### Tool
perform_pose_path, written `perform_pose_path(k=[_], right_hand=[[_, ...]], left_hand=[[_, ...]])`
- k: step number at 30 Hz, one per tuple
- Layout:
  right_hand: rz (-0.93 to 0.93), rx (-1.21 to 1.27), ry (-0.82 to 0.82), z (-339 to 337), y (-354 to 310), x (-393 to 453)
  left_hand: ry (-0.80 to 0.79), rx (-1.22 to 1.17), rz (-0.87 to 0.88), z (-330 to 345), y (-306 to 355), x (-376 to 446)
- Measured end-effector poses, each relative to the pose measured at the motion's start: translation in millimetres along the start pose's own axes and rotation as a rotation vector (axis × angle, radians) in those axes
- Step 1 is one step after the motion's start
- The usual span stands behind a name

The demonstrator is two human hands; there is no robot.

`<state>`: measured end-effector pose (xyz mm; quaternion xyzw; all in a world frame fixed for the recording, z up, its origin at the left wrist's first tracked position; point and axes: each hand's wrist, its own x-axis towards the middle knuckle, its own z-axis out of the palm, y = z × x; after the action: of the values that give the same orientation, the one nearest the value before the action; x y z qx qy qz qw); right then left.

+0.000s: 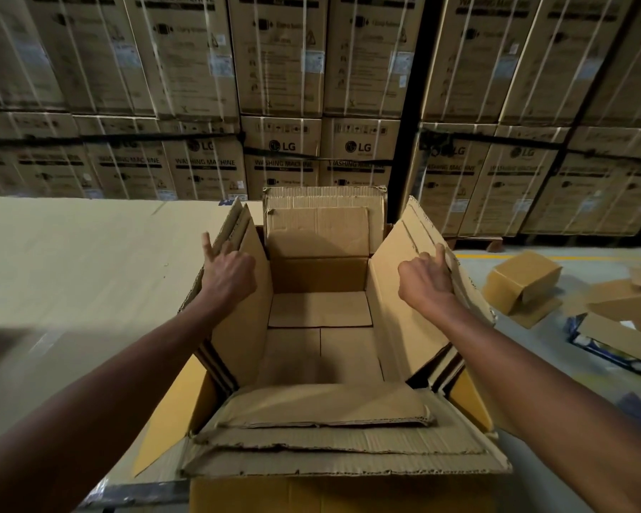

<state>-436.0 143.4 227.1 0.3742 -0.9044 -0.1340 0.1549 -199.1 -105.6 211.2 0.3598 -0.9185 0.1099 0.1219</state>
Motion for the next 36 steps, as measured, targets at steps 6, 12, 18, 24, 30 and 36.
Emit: perform_pose_path(k=[6,12,18,24,30,36], right_hand=[[0.028,0.032,0.003,3.9,10.4,-8.7],[0.027,0.047,0.007,0.4,7.8,-14.5],[0.031,0.054,0.052,-0.4,1.7,-17.6],[0.016,0.097,0.075,0.4,0.1,-20.9],[0.050,0.291,0.124,-5.7,0.9,-26.5],[0.052,0.770,0.102,-37.0,-5.9,-56.7]], left_hand=[[-0.007,-0.036,-0.003,-5.8,-4.3,-4.6],[-0.016,-0.058,0.000,-6.8,-3.4,-7.2],[-0.005,-0.074,0.043,-10.0,0.6,-10.3],[0.022,-0.095,0.067,-19.5,5.6,-14.0],[0.077,-0.224,0.067,-32.4,11.1,-22.4],[0.162,-0.419,0.024,-55.3,27.6,-55.8]])
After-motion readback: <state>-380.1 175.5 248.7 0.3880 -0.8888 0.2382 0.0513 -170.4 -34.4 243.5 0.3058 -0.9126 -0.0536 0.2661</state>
